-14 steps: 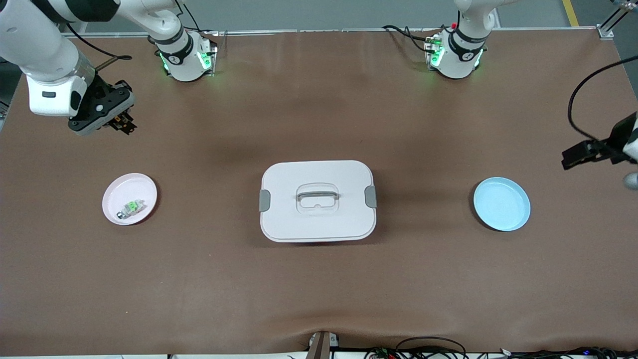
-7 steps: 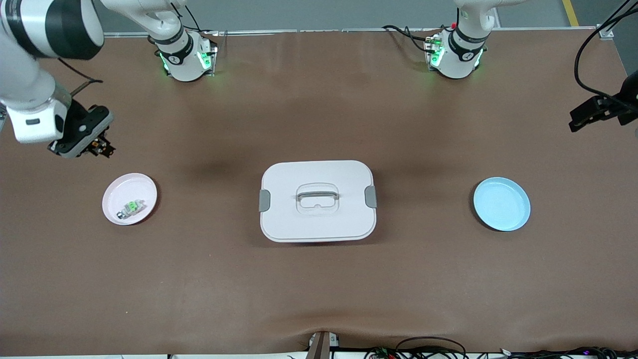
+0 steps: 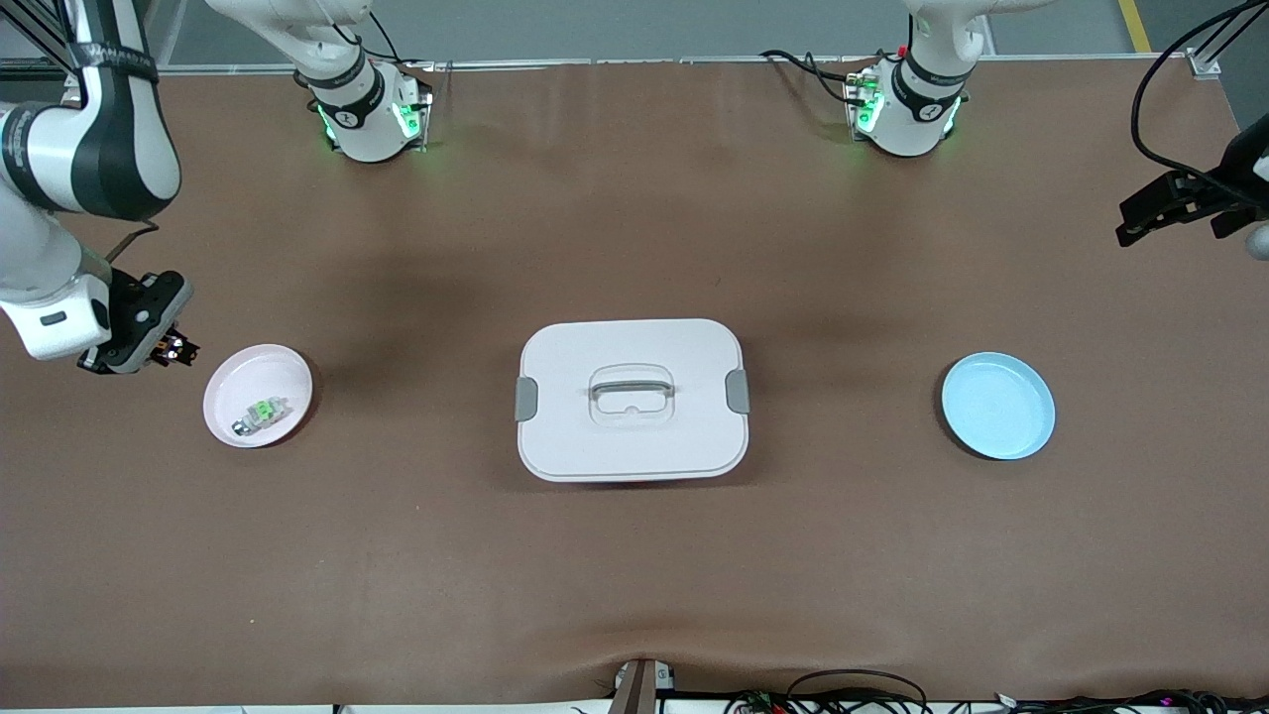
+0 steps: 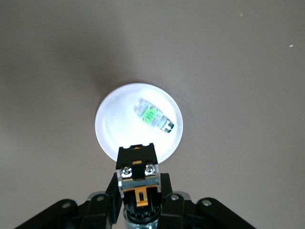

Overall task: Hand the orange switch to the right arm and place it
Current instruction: 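Carry the switch with the right gripper over the white plate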

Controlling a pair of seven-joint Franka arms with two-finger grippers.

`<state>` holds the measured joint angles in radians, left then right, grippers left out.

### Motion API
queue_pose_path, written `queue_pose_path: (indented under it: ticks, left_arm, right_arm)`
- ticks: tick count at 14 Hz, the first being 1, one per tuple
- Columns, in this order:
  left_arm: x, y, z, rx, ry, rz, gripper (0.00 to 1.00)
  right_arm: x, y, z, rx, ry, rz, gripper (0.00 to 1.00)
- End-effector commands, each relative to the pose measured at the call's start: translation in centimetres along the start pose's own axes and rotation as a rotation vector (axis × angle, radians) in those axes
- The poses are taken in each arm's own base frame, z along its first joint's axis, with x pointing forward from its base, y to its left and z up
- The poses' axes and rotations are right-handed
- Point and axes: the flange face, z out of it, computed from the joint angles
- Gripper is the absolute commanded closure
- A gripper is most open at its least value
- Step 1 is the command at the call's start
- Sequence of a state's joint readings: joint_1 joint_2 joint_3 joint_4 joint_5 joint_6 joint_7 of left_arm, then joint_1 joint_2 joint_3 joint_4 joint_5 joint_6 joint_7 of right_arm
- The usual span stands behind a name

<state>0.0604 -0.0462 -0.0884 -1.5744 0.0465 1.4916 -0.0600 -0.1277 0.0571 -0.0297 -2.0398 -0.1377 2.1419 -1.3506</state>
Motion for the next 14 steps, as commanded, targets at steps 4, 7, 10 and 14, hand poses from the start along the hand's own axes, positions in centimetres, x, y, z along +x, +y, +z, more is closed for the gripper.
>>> queue_pose_path:
  ticks: [4,7,10,14]
  left_arm:
    - [0.0,2.6,0.4,-0.01,0.0,0.055,0.0]
    - [-0.4,3.4,0.7,-0.004,-0.01,0.073,0.0]
    - [-0.2,3.4,0.6,-0.005,-0.005,0.075,0.0]
    - [-0.4,3.4,0.3,-0.006,0.002,0.079,0.0]
  right_arm:
    - [-1.5,-1.1,6.9,-0.026,0.008,-0.173,1.0]
    - [-1.3,-3.2,10.5,0.041,0.008,-0.182,1.0]
    - [-0.7,-3.9,14.3,0.078,0.012,-0.193,1.0]
    - [-0.1,-3.7,17.8,0.07,0.01,-0.22,1.0]
